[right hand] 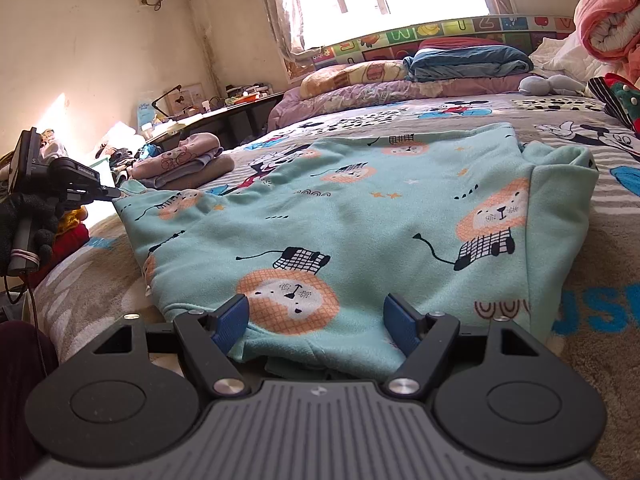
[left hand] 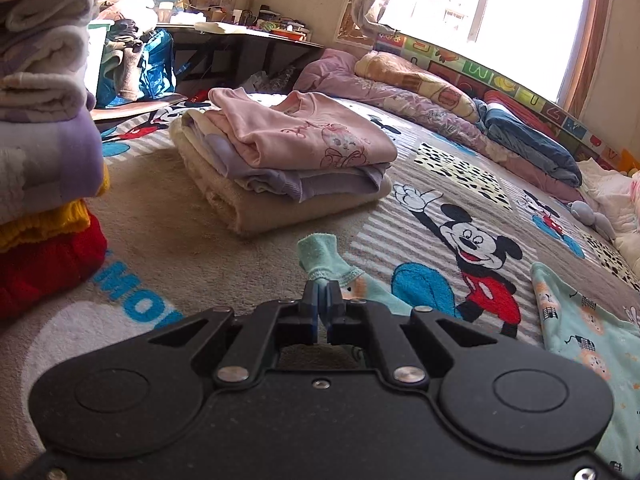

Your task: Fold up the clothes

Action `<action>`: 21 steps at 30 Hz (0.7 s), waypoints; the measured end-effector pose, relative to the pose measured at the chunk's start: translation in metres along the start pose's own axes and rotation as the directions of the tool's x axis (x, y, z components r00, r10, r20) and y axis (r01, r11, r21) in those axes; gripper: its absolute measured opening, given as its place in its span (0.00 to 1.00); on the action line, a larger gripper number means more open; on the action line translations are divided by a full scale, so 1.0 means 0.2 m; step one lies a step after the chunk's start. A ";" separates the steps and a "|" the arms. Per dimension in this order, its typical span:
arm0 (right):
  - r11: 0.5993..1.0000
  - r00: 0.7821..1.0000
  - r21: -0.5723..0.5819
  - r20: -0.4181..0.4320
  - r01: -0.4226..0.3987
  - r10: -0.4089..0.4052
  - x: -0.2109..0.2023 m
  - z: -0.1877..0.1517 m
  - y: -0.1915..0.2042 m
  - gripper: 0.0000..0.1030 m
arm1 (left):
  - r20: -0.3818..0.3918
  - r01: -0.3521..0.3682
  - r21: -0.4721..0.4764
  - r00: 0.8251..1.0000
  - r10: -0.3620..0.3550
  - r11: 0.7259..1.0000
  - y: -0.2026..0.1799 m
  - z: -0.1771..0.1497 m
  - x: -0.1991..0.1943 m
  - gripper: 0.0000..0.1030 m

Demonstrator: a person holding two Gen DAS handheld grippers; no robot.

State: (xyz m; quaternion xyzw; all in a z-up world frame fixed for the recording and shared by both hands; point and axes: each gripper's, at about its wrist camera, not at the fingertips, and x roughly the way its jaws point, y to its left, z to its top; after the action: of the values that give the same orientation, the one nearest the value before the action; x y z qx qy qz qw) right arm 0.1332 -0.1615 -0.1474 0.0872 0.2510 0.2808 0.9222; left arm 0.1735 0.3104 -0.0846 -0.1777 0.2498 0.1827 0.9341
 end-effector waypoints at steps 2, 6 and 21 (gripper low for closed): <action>1.000 1.000 0.000 0.000 0.000 0.000 0.00 0.00 0.00 0.72 | -0.018 -0.016 -0.005 1.000 0.016 1.000 0.02 -0.03 0.03 0.01; 1.000 1.000 -0.002 -0.001 0.000 0.000 0.00 0.00 0.00 0.72 | -0.054 -0.056 -0.006 0.997 0.056 0.998 0.04 -0.08 0.10 0.02; 1.000 1.000 -0.010 -0.015 0.009 -0.009 0.00 0.01 0.02 0.72 | 0.033 -0.150 0.141 0.989 0.147 0.979 -0.29 -0.11 -0.15 0.55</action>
State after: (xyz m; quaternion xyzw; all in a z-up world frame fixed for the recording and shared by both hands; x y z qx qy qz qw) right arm 0.1323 -0.1596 -0.1441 0.0795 0.2571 0.2787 0.9219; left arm 0.1648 0.2429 -0.0731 -0.0889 0.2643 0.2354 0.9311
